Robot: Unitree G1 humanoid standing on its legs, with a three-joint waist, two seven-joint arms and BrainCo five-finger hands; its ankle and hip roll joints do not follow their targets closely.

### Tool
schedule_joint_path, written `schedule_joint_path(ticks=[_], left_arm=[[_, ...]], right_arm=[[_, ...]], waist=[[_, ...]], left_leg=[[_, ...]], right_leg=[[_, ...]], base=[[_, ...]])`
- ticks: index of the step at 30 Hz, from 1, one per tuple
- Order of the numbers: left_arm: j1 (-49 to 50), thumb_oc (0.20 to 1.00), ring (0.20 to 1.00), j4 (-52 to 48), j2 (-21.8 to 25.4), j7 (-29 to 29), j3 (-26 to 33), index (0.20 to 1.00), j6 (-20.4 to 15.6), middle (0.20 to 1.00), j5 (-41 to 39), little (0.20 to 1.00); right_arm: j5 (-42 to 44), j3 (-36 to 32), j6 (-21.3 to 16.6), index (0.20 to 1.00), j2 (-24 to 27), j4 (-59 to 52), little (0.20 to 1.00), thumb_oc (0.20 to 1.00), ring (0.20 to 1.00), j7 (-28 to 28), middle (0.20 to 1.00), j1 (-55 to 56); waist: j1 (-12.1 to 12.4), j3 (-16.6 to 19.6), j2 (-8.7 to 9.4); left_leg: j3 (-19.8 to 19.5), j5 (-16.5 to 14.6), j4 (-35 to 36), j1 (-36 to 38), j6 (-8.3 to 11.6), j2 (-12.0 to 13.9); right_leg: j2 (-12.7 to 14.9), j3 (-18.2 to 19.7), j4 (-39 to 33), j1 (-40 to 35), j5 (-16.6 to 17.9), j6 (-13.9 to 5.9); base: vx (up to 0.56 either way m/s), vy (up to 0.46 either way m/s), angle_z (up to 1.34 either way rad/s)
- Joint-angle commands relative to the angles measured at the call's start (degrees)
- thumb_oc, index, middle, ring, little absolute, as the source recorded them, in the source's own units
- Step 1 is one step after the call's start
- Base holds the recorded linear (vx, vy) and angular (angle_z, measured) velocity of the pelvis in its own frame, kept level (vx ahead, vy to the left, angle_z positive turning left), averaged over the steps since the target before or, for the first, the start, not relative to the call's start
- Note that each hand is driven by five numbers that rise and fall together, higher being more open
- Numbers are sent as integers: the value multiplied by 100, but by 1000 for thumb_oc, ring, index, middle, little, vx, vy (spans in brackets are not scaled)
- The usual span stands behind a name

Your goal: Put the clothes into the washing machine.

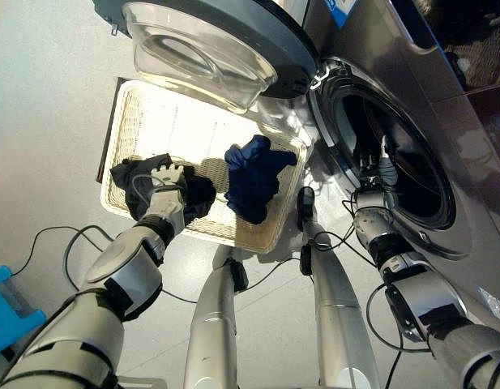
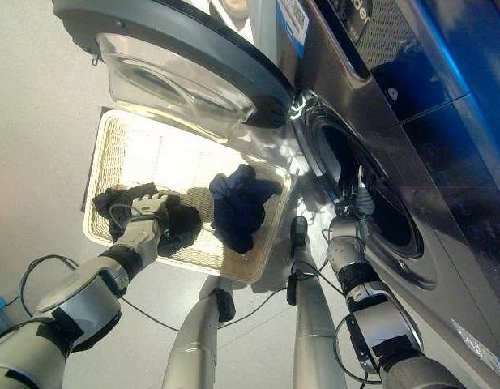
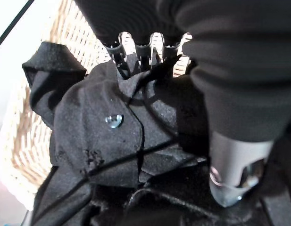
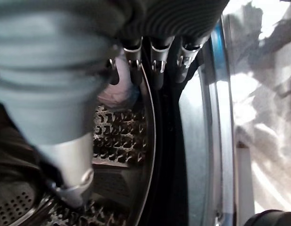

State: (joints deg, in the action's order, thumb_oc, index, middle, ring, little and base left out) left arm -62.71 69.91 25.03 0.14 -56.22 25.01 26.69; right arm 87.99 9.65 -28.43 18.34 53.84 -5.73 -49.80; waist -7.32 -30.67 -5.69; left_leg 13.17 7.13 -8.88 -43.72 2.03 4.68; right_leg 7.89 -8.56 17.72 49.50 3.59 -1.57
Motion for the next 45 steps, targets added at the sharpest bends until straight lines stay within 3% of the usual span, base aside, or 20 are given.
schedule_joint_path(ticks=[1,6,9,10,11,12,17,18,20,25,26,27,29,30,34,37,38,39,41,45], left_arm=[[262,1000,1000,679,-40,-1289,11,1000,364,1000,387,1000],[264,1000,1000,766,-71,-2109,-381,1000,483,1000,867,1000],[317,1000,1000,777,-122,-2309,-518,1000,533,1000,1100,1000],[315,843,843,772,-122,-2328,-530,843,531,843,1109,843],[314,410,410,766,-120,-2342,-542,410,529,410,1098,410],[324,200,200,739,-107,-2300,-574,200,510,200,1085,200],[324,200,200,670,-100,-2119,-628,200,597,200,1040,200],[251,200,200,444,-32,-1387,-591,200,746,200,855,200],[214,200,200,318,34,-1071,-566,200,768,200,719,200],[212,200,200,303,43,-1012,-562,200,772,200,680,200],[166,200,200,50,141,409,-324,200,619,200,53,200],[166,200,200,50,141,409,-324,200,619,200,53,200],[216,200,200,-229,411,2280,336,200,-148,200,-578,200],[235,200,200,-259,440,2462,413,200,-246,200,-646,200],[489,200,200,-361,640,3767,1283,200,-1443,200,-1032,200],[586,200,200,-410,650,4002,1522,200,-1754,200,-1237,200],[899,200,200,-595,578,4372,2267,200,-2536,200,-1701,200],[1015,200,200,-665,533,4442,2531,200,-2845,200,-1796,200],[1152,200,200,-795,457,4535,2814,200,-3222,200,-1849,200],[1386,200,200,-1212,293,4578,3188,200,-3640,200,-1978,200]], right_arm=[[225,-162,-219,1000,0,69,1000,1000,1000,244,1000,-56],[516,-254,-127,1000,39,174,1000,1000,1000,515,1000,-59],[759,-305,-131,1000,-11,171,1000,1000,1000,657,1000,-32],[781,-314,-131,1000,-11,181,1000,1000,1000,678,1000,-29],[803,-322,-133,1000,-11,190,1000,1000,1000,702,1000,-26],[863,-381,-128,1000,-5,226,1000,1000,1000,801,1000,-12],[892,-387,-184,1000,-22,199,1000,1000,1000,804,1000,-3],[977,-425,-214,1000,-16,131,1000,1000,1000,763,1000,5],[997,-453,-211,1000,0,91,1000,1000,1000,761,1000,35],[1002,-455,-213,1000,0,92,1000,1000,1000,767,1000,44],[1026,-456,-255,1000,-32,0,1000,1000,1000,719,1000,136],[1026,-456,-255,1000,-32,0,1000,1000,1000,719,1000,136],[1008,-488,-268,1000,-30,-207,1000,1000,1000,627,1000,343],[983,-492,-270,1000,-35,-247,1000,1000,1000,614,1000,368],[619,-446,-323,1000,-77,-614,1000,1000,1000,409,1000,564],[532,-428,-335,1000,-117,-715,1000,1000,1000,386,1000,641],[142,-344,-354,1000,-232,-935,1000,1000,1000,248,1000,798],[-93,-295,-349,1000,-282,-1015,1000,1000,1000,154,1000,829],[-374,-218,-371,1000,-326,-1080,1000,1000,1000,67,1000,869],[-997,-71,-299,1000,-376,-1253,1000,1000,1000,-199,1000,954]], waist=[[124,87,203],[117,87,214],[128,87,219],[131,87,219],[133,87,219],[143,87,216],[156,87,216],[204,87,206],[228,87,201],[231,87,200],[279,87,191],[279,87,191],[348,87,199],[353,87,200],[389,87,220],[392,87,226],[417,87,239],[424,87,247],[445,87,253],[483,87,280]], left_leg=[[443,-264,-388,-260,430,-128],[392,-254,-334,-306,443,-145],[355,-240,-277,-342,443,-153],[351,-238,-270,-345,443,-154],[346,-237,-262,-349,442,-154],[332,-240,-244,-360,445,-160],[293,-242,-236,-365,438,-176],[252,-237,-211,-351,430,-195],[233,-233,-199,-329,432,-199],[230,-234,-198,-323,431,-200],[209,-233,-168,-239,423,-218],[209,-233,-168,-239,423,-218],[184,-231,-166,-90,419,-236],[180,-233,-166,-77,420,-238],[164,-235,-193,62,430,-230],[153,-237,-192,102,435,-233],[128,-243,-165,220,427,-245],[121,-249,-158,274,429,-253],[113,-259,-150,336,423,-255],[95,-308,-208,425,396,-251]], right_leg=[[-62,-250,50,45,91,-666],[-56,-262,-18,72,136,-690],[-52,-264,-55,107,165,-697],[-50,-265,-57,113,169,-699],[-48,-265,-58,121,174,-701],[-42,-267,-72,129,178,-703],[-34,-263,-75,138,201,-710],[-3,-295,-98,108,218,-722],[17,-321,-109,76,222,-727],[22,-326,-112,68,223,-727],[54,-379,-129,-14,228,-726],[54,-379,-129,-14,228,-726],[105,-455,-105,-175,189,-713],[109,-462,-105,-189,185,-712],[121,-496,-16,-309,111,-679],[115,-492,-8,-343,94,-667],[104,-498,21,-437,34,-641],[101,-512,23,-490,8,-630],[103,-533,44,-547,-31,-614],[114,-571,146,-639,-128,-578]], base=[[0,0,0],[-2,-3,1],[0,0,0],[0,0,0],[0,0,0],[0,0,0],[-2,-7,3],[-16,-40,10],[-10,-19,2],[-3,-4,4],[-12,-16,8],[-18,-25,13],[-11,-17,8],[-8,-13,6],[-6,11,4],[0,0,0],[0,0,0],[0,0,0],[0,0,0],[-5,-8,2]])
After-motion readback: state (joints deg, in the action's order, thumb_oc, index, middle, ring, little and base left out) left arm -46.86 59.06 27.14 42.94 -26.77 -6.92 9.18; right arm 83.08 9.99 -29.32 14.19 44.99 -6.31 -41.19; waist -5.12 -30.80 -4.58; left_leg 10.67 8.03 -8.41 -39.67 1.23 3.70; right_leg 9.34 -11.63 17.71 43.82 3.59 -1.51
